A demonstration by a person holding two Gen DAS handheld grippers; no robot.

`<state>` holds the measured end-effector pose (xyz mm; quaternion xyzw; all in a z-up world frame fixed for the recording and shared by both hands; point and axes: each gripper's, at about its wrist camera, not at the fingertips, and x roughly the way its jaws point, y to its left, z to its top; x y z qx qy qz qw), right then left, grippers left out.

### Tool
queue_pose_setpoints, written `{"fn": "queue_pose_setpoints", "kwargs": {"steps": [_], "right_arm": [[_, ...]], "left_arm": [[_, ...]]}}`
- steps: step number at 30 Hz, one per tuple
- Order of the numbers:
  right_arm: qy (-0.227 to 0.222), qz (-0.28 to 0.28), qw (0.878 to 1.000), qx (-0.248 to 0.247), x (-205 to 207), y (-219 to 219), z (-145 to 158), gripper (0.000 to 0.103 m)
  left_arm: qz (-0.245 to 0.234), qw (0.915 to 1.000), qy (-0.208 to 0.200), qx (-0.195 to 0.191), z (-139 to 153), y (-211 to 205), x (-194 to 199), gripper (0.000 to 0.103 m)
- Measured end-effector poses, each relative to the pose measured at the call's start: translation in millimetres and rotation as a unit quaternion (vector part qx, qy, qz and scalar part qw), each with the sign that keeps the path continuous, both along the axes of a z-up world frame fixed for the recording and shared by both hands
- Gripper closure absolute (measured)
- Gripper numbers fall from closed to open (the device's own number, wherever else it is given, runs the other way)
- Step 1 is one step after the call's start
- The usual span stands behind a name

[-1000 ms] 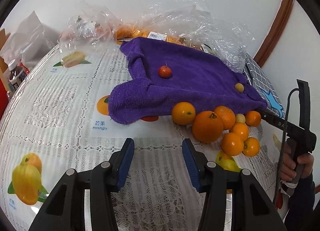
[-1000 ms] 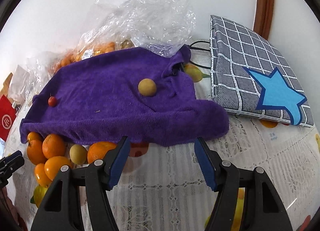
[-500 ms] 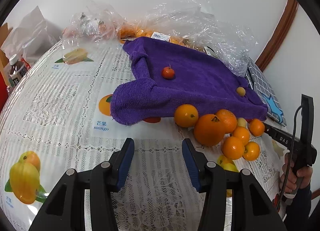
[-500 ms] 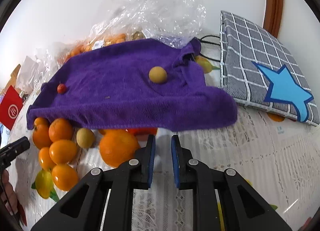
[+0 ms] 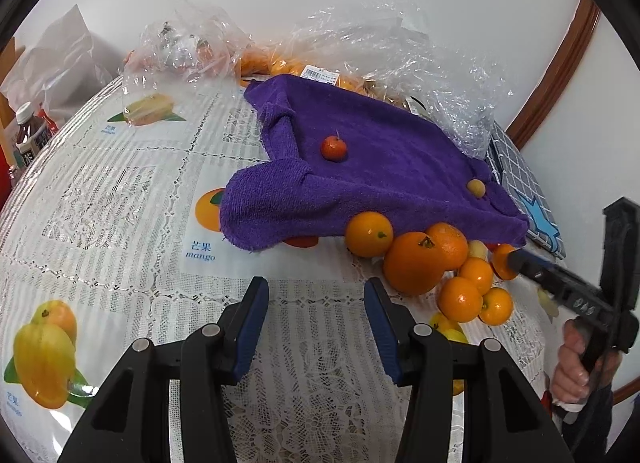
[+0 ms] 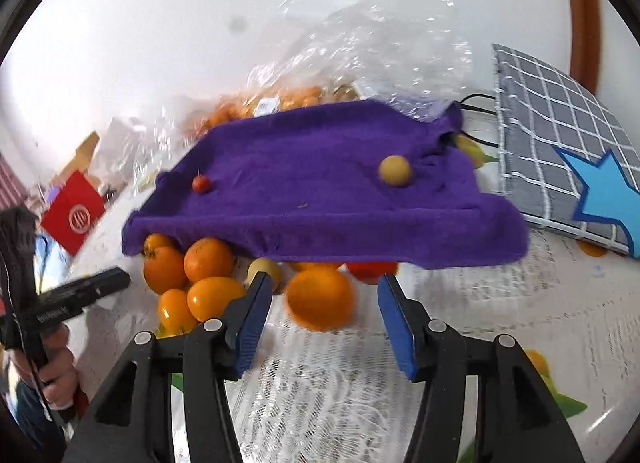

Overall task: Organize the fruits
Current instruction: 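Grasp a large orange with the right gripper while the left grasps another orange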

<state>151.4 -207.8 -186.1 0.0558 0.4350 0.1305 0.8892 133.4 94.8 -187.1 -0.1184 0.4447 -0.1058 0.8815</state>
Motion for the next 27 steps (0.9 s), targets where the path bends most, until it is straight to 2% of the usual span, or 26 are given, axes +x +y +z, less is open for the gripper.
{"fn": "queue_pose_setpoints", "kwargs": {"steps": [5,6,7,13,16,19,21,23,27], "right_arm": [[0.031,0.002,0.999,-0.040,10.7,16.1,-16.9,0.049],[0.031,0.002,0.998,-0.048,11.9,17.6,-18.7,0.051],[0.026,0.005,0.998,-0.057,11.5,20.0,-16.4,0.059],[0.025,0.009,0.998,-0.049,4.3,8.2,-14.8,0.062],[0.021,0.003,0.999,-0.049,-5.4,-2.8,-13.9,0.062],[0.019,0.001,0.999,-0.049,-12.0,-13.3,-14.0,0.062],[0.016,0.003,0.999,-0.052,-12.4,-15.5,-14.1,0.062],[0.015,-0.001,0.999,-0.051,-13.4,-18.7,-14.1,0.062],[0.020,-0.003,0.999,-0.039,-10.8,-21.4,-15.5,0.062]], "left_arm": [[-0.007,0.9999,0.006,0.013,2.6,-7.0,1.7,0.055],[-0.009,0.9999,0.008,0.010,3.5,-8.8,3.1,0.055],[-0.014,0.9999,0.008,0.006,5.9,-12.1,5.2,0.055],[-0.010,0.9999,0.002,-0.011,14.7,-23.1,21.4,0.055],[-0.008,0.9997,0.006,-0.024,14.4,-27.0,31.0,0.065],[-0.002,0.9995,0.020,-0.027,9.8,-31.3,39.2,0.068],[0.009,0.9990,0.021,-0.037,7.8,-29.4,42.4,0.074],[0.011,0.9982,0.030,-0.051,3.5,-29.1,46.6,0.075],[0.011,0.9984,0.027,-0.048,5.6,-30.3,45.4,0.076]]}}
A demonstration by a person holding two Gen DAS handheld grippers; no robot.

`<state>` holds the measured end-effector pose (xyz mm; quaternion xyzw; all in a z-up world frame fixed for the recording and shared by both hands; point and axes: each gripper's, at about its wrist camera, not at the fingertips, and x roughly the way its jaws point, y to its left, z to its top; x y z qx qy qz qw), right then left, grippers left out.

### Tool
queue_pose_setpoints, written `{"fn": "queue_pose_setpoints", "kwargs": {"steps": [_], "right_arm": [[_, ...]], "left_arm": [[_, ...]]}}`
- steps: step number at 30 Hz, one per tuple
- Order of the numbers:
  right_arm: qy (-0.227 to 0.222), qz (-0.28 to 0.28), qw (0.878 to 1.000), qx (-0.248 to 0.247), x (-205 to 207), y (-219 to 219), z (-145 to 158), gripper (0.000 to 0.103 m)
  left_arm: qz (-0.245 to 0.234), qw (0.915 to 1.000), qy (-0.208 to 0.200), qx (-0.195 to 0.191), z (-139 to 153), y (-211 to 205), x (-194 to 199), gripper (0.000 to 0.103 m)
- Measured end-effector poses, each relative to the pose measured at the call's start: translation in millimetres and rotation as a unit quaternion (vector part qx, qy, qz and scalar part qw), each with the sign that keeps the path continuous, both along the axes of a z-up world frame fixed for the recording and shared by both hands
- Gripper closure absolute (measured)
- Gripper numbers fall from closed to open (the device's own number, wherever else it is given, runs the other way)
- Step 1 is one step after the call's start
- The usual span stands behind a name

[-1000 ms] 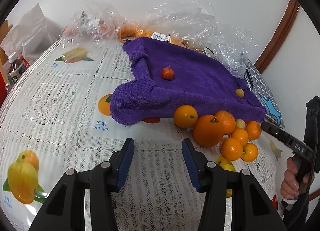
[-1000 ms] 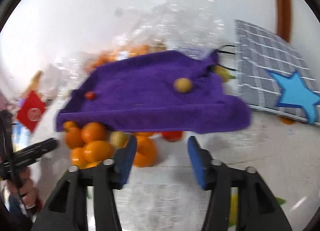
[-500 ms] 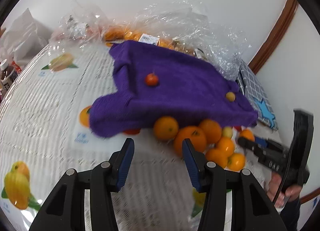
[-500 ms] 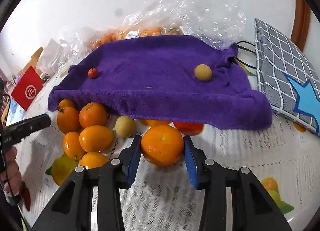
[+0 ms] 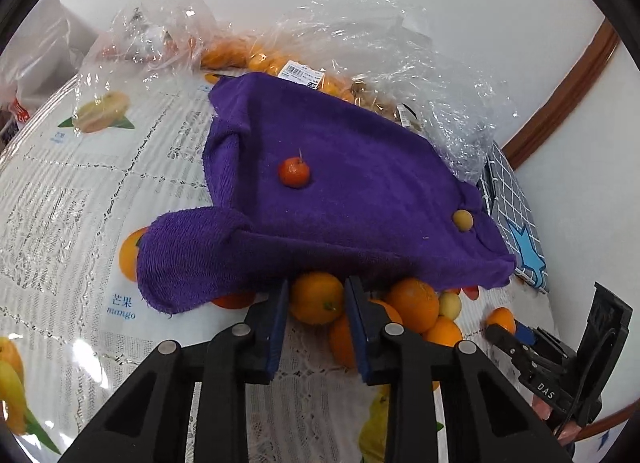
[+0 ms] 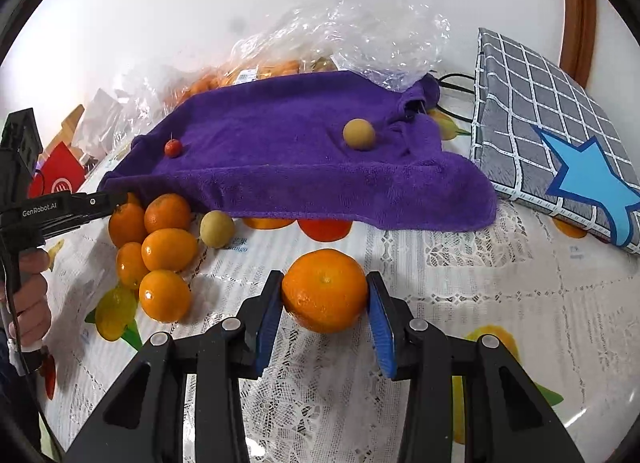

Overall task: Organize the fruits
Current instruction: 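Grasp a large orange with the right gripper while the left grasps another orange, then lift and carry the orange with the right gripper while the left carries its orange onto the towel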

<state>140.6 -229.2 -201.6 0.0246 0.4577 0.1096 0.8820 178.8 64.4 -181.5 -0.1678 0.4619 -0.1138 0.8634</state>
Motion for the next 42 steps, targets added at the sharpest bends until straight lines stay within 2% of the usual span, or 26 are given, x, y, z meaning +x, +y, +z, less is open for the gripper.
{"fn": "queue_pose_setpoints", "kwargs": {"steps": [3,5,6,9,15,22,25,28,32,36,42], "right_arm": [[-0.001,0.000,1.000,0.000,-0.6,-0.4,0.0,0.062],[0.002,-0.001,1.000,0.002,-0.5,-0.7,-0.2,0.062],[0.003,-0.002,1.000,0.003,-0.4,-0.8,-0.5,0.062],[0.004,-0.002,1.000,0.003,-0.6,-0.6,-1.2,0.062],[0.004,-0.005,1.000,-0.009,-2.0,2.1,-1.6,0.061],[0.000,-0.007,1.000,-0.003,-4.5,0.7,-0.9,0.062],[-0.006,-0.015,1.000,-0.006,-7.3,-0.9,0.9,0.062],[-0.010,-0.019,1.000,0.000,-9.1,-5.3,3.3,0.062],[-0.030,-0.027,0.999,0.000,-4.3,-10.4,19.2,0.062],[-0.055,-0.036,0.998,0.007,13.6,-13.3,46.4,0.062],[-0.084,-0.039,0.996,-0.014,55.6,-9.0,66.9,0.062]], "left_arm": [[0.018,0.9997,-0.013,0.009,6.5,8.6,-10.0,0.076],[0.031,0.9980,-0.016,0.053,5.4,11.6,-17.6,0.076],[0.030,0.9977,-0.018,0.058,4.3,12.5,-19.4,0.076],[0.027,0.9980,-0.026,0.051,2.1,16.0,-26.2,0.075],[0.023,0.9960,-0.044,0.075,-0.5,6.1,-29.9,0.073],[0.030,0.9954,-0.047,0.078,-1.4,2.1,-27.2,0.073],[0.034,0.9955,-0.056,0.069,4.8,4.8,-31.9,0.073],[0.033,0.9927,-0.083,0.081,23.3,3.9,-36.2,0.073],[0.026,0.9878,-0.109,0.108,51.5,-0.4,-26.1,0.073],[0.034,0.9855,-0.119,0.115,70.3,-0.6,-6.9,0.073],[0.043,0.9841,-0.122,0.122,72.0,-6.4,26.0,0.073]]}}
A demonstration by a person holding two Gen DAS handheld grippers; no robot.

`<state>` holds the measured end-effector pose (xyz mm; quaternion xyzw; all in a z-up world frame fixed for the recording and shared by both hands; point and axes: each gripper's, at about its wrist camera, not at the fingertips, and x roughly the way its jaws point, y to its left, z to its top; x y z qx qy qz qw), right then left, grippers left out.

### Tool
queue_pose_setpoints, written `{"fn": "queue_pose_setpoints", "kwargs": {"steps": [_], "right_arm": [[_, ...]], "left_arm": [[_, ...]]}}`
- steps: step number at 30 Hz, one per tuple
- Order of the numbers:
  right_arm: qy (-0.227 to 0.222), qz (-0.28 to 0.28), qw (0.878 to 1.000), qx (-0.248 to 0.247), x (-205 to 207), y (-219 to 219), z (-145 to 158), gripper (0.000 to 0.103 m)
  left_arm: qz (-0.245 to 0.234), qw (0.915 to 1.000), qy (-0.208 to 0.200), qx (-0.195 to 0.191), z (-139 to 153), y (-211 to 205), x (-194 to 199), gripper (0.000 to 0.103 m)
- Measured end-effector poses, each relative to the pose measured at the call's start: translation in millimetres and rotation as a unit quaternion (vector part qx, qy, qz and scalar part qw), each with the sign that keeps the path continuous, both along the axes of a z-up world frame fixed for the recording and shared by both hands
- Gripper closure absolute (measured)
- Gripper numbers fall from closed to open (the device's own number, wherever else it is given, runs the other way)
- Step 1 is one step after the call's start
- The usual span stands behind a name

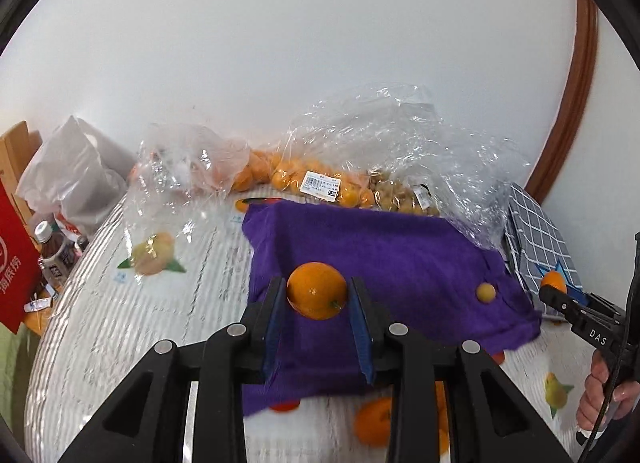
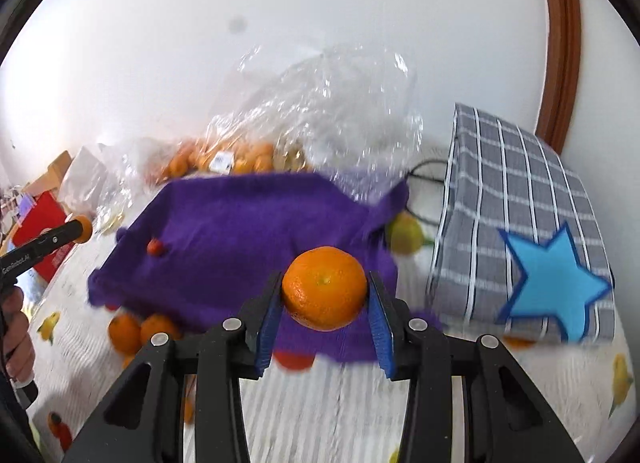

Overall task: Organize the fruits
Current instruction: 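Lift and carry the orange with the right gripper while the left carries its orange onto the towel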

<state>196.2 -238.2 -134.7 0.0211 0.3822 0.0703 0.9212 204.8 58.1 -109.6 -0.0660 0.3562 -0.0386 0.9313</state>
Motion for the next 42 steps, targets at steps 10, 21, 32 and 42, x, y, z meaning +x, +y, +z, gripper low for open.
{"fn": "queue_pose_setpoints", "kwargs": {"steps": [10,21,32,42], "right_arm": [[0.017,0.010,1.000,0.017,32.4,6.9,-28.1,0.062],[0.023,0.013,1.000,0.005,30.8,8.4,-42.3,0.062],[0.043,0.011,0.999,0.013,37.1,8.4,-50.0,0.062],[0.056,0.009,0.998,-0.001,38.6,11.3,-53.7,0.062]], "left_arm": [[-0.012,0.9997,0.020,-0.009,-43.2,-6.4,23.4,0.073],[-0.017,0.9997,0.012,0.013,-50.0,-13.5,21.2,0.073],[-0.008,0.9988,0.043,0.019,-60.9,-15.3,28.5,0.073],[-0.025,0.9977,0.055,0.031,-66.8,-27.7,28.4,0.073]]}}
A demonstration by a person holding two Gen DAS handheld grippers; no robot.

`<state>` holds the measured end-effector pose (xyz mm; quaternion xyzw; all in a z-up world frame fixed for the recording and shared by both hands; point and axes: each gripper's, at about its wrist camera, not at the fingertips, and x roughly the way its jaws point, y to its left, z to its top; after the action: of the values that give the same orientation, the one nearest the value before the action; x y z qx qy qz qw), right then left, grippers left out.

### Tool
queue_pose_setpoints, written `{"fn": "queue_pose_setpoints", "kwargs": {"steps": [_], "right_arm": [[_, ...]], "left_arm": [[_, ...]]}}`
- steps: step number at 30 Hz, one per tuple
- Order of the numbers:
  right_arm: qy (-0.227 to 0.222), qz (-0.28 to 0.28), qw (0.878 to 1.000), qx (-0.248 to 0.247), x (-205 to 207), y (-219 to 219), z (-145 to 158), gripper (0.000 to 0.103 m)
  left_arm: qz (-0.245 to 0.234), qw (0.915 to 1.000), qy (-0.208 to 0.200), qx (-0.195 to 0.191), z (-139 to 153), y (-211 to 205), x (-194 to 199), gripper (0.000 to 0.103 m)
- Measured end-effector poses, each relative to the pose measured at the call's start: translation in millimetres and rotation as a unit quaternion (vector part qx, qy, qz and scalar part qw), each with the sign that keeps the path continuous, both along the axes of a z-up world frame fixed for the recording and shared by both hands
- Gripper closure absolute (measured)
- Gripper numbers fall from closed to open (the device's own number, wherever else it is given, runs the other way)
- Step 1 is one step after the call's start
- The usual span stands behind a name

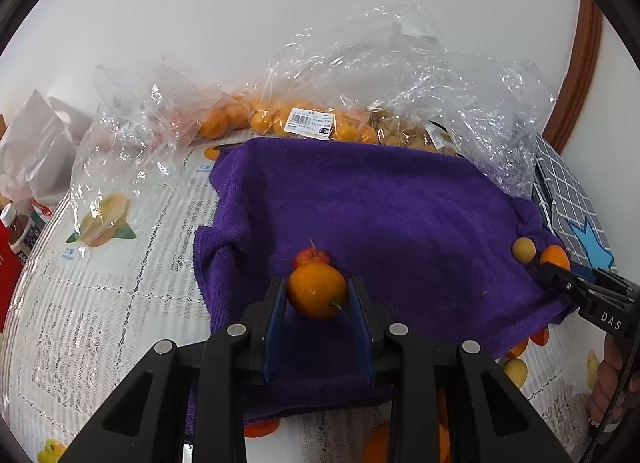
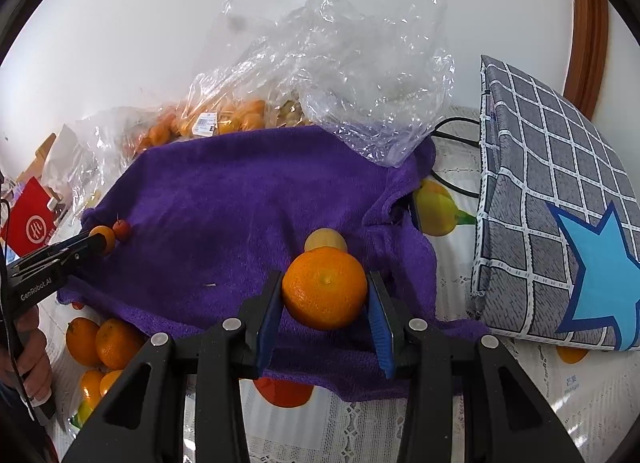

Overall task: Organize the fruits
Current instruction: 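Lift and carry the orange with the right gripper while the left carries its orange onto the towel, then open both grippers to release the oranges on the towel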

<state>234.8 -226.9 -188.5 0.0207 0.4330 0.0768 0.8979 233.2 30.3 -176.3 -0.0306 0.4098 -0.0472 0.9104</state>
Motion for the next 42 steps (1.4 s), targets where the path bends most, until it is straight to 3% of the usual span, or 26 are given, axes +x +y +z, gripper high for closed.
{"fn": "queue_pose_setpoints", "kwargs": {"steps": [27,35,38,42], "right_arm": [[0.006,-0.001,1.000,-0.010,2.3,1.5,-1.2,0.061],[-0.011,-0.004,1.000,-0.003,-0.5,-2.8,6.7,0.046],[-0.019,-0.001,1.000,0.002,-2.8,-2.9,10.3,0.046],[-0.038,0.006,0.999,0.008,-7.9,-0.3,16.3,0.041]], "left_arm": [[-0.008,0.9999,0.014,0.004,-5.2,-6.0,1.4,0.072],[-0.013,0.9999,0.004,-0.010,-2.1,-6.7,-0.4,0.072],[-0.014,0.9998,-0.005,-0.015,1.2,-6.4,-2.8,0.065],[-0.015,0.9996,-0.013,-0.020,4.6,-5.9,-4.6,0.064]]}}
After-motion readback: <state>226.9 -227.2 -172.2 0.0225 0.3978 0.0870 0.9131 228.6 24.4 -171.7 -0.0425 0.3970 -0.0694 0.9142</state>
